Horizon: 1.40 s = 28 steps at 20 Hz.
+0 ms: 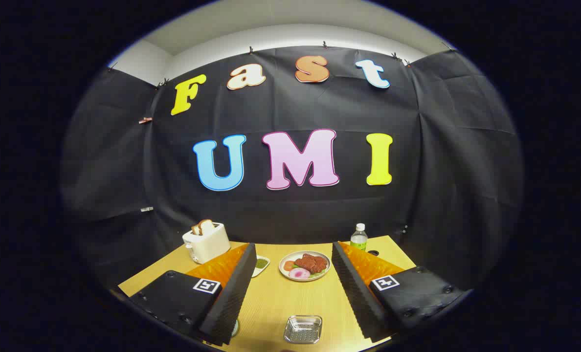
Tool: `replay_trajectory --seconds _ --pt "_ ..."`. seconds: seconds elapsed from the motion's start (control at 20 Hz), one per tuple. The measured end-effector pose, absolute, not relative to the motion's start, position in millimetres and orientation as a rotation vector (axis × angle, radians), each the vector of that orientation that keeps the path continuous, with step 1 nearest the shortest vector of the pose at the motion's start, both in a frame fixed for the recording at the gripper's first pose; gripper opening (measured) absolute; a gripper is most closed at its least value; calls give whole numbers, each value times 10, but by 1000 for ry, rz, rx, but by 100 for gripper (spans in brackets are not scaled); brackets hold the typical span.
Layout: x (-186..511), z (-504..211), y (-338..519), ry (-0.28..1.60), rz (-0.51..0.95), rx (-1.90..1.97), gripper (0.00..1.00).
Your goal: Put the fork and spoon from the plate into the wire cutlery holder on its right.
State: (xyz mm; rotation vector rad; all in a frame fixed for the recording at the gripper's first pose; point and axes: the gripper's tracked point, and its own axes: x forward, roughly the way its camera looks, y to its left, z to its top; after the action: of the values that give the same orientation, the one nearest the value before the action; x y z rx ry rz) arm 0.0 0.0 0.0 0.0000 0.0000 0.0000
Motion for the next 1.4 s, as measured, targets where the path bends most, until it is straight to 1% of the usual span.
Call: replay_trajectory --seconds 0.5,0.85,1.2,1.4 --pt "100 82 421 3 -31 3 96" --pt "98 151 537 -15 -73 -1 96" --pt "91 -68 640 42 -76 -32 97" --pt "107 -403 781 157 -62 -10 98"
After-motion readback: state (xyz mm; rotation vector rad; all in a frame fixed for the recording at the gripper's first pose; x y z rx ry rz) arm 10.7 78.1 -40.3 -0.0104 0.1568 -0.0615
